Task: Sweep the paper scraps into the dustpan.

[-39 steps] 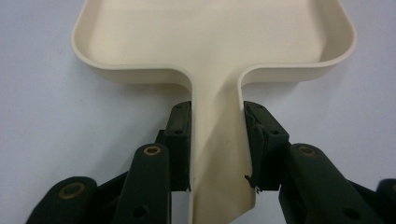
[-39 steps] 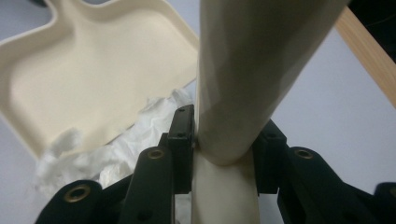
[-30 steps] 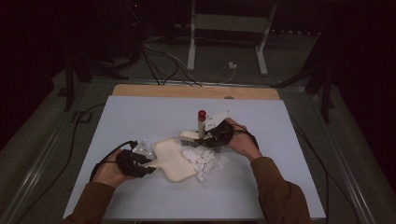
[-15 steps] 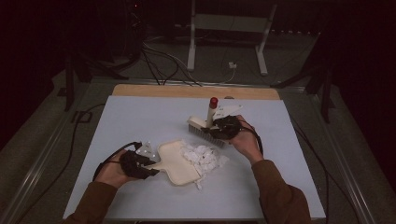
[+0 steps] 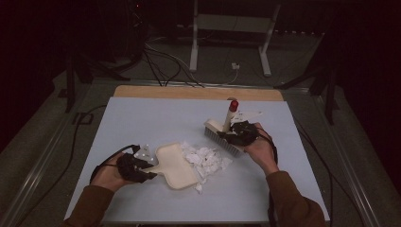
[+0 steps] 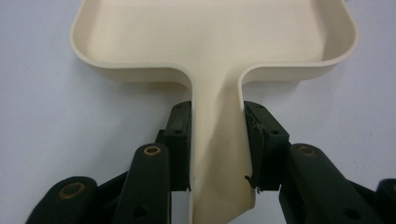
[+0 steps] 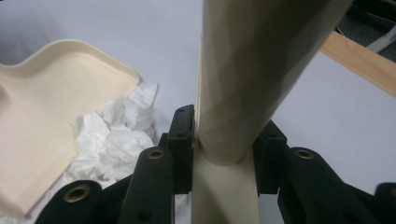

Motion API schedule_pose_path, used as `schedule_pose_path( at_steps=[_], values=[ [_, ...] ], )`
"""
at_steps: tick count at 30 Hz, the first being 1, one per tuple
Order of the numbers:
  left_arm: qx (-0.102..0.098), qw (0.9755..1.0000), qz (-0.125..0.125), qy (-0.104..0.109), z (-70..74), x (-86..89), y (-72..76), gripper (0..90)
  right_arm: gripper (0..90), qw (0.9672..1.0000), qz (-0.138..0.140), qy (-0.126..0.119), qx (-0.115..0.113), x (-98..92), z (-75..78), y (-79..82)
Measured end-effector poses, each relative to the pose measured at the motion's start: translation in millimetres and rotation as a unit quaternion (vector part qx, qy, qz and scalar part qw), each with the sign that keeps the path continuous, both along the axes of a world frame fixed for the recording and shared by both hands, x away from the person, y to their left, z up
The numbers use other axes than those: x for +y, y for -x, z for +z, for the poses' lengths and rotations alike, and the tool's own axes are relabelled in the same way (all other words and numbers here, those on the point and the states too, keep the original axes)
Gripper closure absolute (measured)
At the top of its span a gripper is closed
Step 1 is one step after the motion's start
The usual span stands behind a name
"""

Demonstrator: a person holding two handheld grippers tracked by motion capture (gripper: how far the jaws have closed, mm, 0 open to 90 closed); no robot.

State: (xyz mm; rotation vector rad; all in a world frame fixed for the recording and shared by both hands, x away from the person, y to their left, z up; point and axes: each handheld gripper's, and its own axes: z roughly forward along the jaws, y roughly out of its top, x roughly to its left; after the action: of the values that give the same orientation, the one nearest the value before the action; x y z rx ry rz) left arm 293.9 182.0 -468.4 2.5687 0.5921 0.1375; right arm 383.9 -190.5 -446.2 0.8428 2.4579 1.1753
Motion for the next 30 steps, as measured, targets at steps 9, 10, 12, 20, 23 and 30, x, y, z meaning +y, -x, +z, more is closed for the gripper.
schedule_pose_path(
  at_steps=[9, 10, 12, 20, 23, 30],
  values=[
    [-0.001, 0.9997, 0.011, 0.020, 1.3, 17.9, 11.2, 66.4, 66.6, 0.9999, -0.010, 0.000, 0.005, -6.1, -3.3, 1.7],
    [-0.002, 0.9996, 0.011, 0.024, 1.8, 19.7, 12.8, 66.4, 66.6, 0.9999, -0.011, 0.000, 0.005, -6.4, -3.7, 1.7],
    [-0.004, 0.9995, 0.011, 0.029, 2.8, 22.6, 16.7, 66.4, 66.6, 0.9999, -0.012, 0.002, 0.006, -6.8, -5.0, 1.8],
    [-0.005, 0.9991, 0.001, 0.041, 5.6, 28.3, 32.9, 66.4, 66.6, 0.9998, -0.018, 0.004, 0.009, -9.8, -7.9, 1.9],
    [-0.002, 0.9993, -0.003, 0.038, 4.3, 26.3, 38.3, 66.4, 66.6, 0.9997, -0.021, 0.003, 0.009, -10.6, -8.0, 2.0],
    [0.007, 0.9994, -0.021, 0.026, -2.8, 12.9, 45.1, 66.3, 66.6, 0.9997, -0.024, 0.003, 0.005, -11.7, -7.6, 1.6]
  ],
)
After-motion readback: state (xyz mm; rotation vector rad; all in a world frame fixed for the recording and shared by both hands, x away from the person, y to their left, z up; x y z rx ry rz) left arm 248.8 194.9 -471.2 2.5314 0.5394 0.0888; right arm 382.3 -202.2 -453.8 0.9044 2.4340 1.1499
